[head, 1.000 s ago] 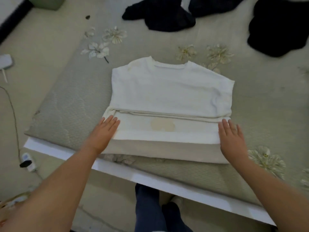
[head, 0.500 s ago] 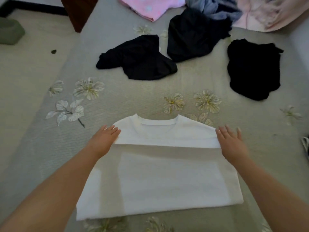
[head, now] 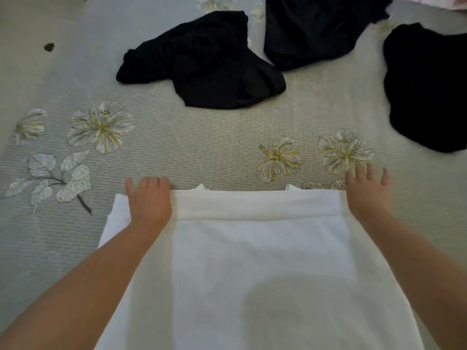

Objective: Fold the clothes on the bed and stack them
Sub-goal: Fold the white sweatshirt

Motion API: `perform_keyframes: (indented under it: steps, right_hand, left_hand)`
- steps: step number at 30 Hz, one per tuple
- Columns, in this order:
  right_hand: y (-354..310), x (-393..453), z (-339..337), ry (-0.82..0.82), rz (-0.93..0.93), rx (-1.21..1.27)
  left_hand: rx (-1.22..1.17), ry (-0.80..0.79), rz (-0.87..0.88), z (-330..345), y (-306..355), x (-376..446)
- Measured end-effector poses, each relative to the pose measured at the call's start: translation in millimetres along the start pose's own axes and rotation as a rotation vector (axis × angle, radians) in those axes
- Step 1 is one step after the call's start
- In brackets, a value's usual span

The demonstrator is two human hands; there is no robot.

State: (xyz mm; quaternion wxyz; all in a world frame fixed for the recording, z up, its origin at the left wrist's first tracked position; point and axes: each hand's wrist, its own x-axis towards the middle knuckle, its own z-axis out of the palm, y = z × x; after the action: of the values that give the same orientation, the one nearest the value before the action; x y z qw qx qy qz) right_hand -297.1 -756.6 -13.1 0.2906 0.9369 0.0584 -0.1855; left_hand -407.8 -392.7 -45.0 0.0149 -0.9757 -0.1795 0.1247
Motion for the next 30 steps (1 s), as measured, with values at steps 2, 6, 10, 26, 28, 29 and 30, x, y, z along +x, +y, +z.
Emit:
perform_keyframes:
  steps: [2,6,10,26,28,29,30]
  right_hand:
    - [-14.0,0.3,8.4,0.031,0.024,0.161]
    - [-50.7,-34.1,32.7,0.176,-0.129,0.511]
    - [-58.9,-62.8,67.9,0.138,-0.176,0.546]
    - [-33.6,-179.4,120.8,0.139,-0.18,0.625]
    - [-33.6,-211.6,140.8,0.115,-0.235,0.644]
    - [-36.8,-224.9,146.9,0.132,-0.278,0.643]
    - [-41.9,-234.9,149.4,0.141,-0.311,0.634]
  left_hand:
    - [-0.152,0.147,0.063,8.7,5.5,-9.0]
    - [-0.17,0.258,0.366,29.3,26.9,-47.3]
    - [-0.169,0.036,0.329,55.0,34.1,-80.3]
    - [-0.105,-0.202,0.272,55.9,29.8,-211.3]
    - [-0.135,-0.244,0.184,66.2,14.9,-247.0]
    - [-0.176,-0.26,0.107,71.0,7.2,-262.1]
    - [-0.223,-0.271,0.027,74.8,0.7,-273.9]
